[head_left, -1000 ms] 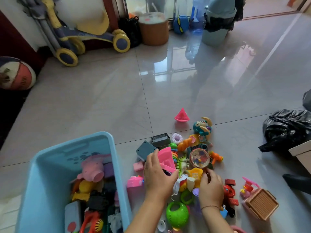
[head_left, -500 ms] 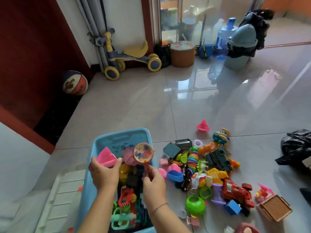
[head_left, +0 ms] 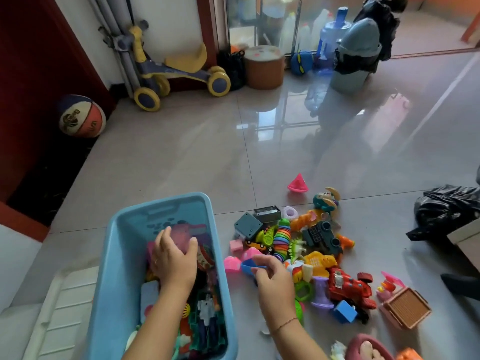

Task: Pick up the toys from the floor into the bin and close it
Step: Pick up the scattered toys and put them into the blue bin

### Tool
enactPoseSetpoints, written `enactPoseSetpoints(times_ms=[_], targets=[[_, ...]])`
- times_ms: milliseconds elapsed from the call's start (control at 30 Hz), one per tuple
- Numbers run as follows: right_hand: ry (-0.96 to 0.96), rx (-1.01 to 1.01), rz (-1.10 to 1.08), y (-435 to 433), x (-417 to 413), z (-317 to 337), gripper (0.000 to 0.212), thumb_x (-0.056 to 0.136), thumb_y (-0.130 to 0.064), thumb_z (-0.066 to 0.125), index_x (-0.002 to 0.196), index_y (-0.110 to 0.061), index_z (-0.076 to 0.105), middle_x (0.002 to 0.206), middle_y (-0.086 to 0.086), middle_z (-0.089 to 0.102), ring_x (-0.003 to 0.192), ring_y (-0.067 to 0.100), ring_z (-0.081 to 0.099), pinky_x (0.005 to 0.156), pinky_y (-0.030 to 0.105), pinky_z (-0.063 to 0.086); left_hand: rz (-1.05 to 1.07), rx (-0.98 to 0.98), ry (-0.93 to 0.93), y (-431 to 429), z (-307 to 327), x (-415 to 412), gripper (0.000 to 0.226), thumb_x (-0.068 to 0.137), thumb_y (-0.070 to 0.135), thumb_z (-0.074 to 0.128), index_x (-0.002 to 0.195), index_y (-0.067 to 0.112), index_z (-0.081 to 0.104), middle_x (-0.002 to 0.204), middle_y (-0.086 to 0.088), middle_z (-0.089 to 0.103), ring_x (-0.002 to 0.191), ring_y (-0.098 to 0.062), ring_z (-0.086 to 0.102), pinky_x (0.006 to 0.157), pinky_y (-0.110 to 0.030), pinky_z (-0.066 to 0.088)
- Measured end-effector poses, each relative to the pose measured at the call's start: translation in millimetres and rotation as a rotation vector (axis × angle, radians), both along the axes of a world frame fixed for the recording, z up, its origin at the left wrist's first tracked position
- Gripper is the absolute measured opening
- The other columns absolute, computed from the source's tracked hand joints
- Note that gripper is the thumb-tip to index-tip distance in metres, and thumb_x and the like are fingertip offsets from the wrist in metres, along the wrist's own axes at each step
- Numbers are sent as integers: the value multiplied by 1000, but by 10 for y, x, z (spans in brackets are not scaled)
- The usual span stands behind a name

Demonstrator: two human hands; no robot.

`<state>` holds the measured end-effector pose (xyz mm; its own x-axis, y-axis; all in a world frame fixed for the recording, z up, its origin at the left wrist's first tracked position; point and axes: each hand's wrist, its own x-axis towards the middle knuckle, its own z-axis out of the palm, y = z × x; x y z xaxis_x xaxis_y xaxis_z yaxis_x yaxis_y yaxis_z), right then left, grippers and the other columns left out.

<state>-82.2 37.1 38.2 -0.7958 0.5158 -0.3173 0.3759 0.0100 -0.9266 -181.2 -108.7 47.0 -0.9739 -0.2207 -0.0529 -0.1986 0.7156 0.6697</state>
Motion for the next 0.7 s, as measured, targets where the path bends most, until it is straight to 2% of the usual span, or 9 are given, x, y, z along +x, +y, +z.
enactPoseSetpoints(times_ms=[100,167,233,367,433,533,567,633,700], targets=[[-16,92,-197,531,-25,-200,29,84,5,52,88,-22,63,95,0,64,91,14,60,80,25,51,-232,4,59,589,-91,132,58,89,31,55,140,9,37,148,-10,32,137,-27,30,114,-43,24],[-107,199,-255,885,-29,-419,25,82,3,55,98,-15,62,106,6,58,94,19,56,83,29,46,-379,34,47,985,-179,203,56,90,31,54,140,12,38,147,-7,34,137,-22,31,115,-38,24],[-245,269,-241,1177,-15,-665,32,81,-3,61,112,-12,58,119,9,49,97,19,50,86,30,43,-464,80,-7,1317,-326,215,55,90,32,53,139,14,38,145,-4,35,136,-18,30,116,-35,24],[-366,398,-32,1440,-17,-1129,56,77,-16,70,129,-17,49,134,9,43,120,25,45,102,35,37,-490,-30,-256,1713,-807,115,65,85,27,59,143,17,30,149,-5,29,138,-23,26,116,-36,23],[-405,547,133,1427,-47,-1307,65,76,-28,71,135,-21,44,141,7,40,130,23,37,110,35,31,-488,-163,-413,1790,-1061,72,76,83,28,63,146,21,20,155,-7,17,142,-28,17,118,-41,18],[-514,773,364,1328,-45,-1550,81,73,-46,69,143,-32,30,153,2,24,142,25,20,117,42,18,-428,-319,-577,1789,-1371,57,94,81,31,68,150,27,3,159,-6,-3,146,-30,4,117,-50,13],[-538,843,417,1287,-24,-1609,91,65,-51,75,143,-34,31,153,4,24,142,28,21,116,44,17,-377,-330,-609,1776,-1457,71,101,80,33,70,150,27,-3,159,-6,-5,146,-31,4,117,-50,15],[-560,929,478,1247,-1,-1752,118,32,-58,86,136,-32,40,146,12,35,132,35,32,109,48,21,-253,-270,-634,1772,-1587,114,112,77,36,73,149,22,-11,159,-10,-3,145,-34,11,116,-45,19],[-537,985,478,1258,-3,-1898,125,11,-53,89,128,-30,52,139,17,43,123,39,37,99,50,24,-168,-183,-632,1794,-1658,153,114,77,33,75,149,16,-11,158,-14,2,145,-35,12,116,-40,20]])
